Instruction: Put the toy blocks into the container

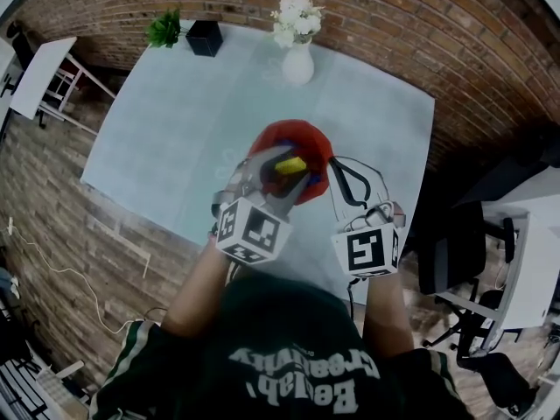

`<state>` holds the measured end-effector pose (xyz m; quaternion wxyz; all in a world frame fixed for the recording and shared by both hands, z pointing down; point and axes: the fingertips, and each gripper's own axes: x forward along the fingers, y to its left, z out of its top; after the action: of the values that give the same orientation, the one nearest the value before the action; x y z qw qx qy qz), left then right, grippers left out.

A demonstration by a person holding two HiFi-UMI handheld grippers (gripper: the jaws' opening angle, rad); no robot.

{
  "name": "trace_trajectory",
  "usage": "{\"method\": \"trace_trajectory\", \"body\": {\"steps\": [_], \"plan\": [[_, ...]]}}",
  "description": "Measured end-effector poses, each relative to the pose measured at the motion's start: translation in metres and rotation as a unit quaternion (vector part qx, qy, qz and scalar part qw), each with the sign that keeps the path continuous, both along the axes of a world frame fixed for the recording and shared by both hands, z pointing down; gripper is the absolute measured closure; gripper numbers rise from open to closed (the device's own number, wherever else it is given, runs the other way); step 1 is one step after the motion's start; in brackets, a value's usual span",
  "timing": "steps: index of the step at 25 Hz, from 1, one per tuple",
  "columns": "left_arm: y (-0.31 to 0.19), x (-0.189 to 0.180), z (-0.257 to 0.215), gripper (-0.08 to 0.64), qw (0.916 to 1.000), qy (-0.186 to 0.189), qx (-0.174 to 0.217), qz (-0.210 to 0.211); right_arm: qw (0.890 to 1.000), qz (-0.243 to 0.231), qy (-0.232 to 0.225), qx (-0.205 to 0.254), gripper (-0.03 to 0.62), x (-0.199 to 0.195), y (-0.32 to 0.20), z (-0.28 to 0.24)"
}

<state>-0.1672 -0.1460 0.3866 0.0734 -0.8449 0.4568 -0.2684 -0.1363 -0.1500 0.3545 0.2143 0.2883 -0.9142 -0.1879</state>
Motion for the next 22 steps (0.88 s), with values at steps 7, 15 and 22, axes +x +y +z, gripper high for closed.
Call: {"method": "trace_trajectory", "body": {"steps": [7,15,22], "plan": [[0.002,0.011,0.006,0.373,0.9997,-0.004,-0.012,0.022,1.0,0.01,-0.003,-0.004,0.586,0.008,0.0,0.001],[0.003,0.002,0.0,0.558,0.9998,-0.016,0.011,-0.002,1.0,0.014,-0.007,0.0,0.586,0.011,0.002,-0.001],[0.006,0.026,-0.03,0.558,0.9987,0.005,0.042,0.028,1.0,0.024,-0.01,0.009,0.586,0.02,0.009,-0.011]]}}
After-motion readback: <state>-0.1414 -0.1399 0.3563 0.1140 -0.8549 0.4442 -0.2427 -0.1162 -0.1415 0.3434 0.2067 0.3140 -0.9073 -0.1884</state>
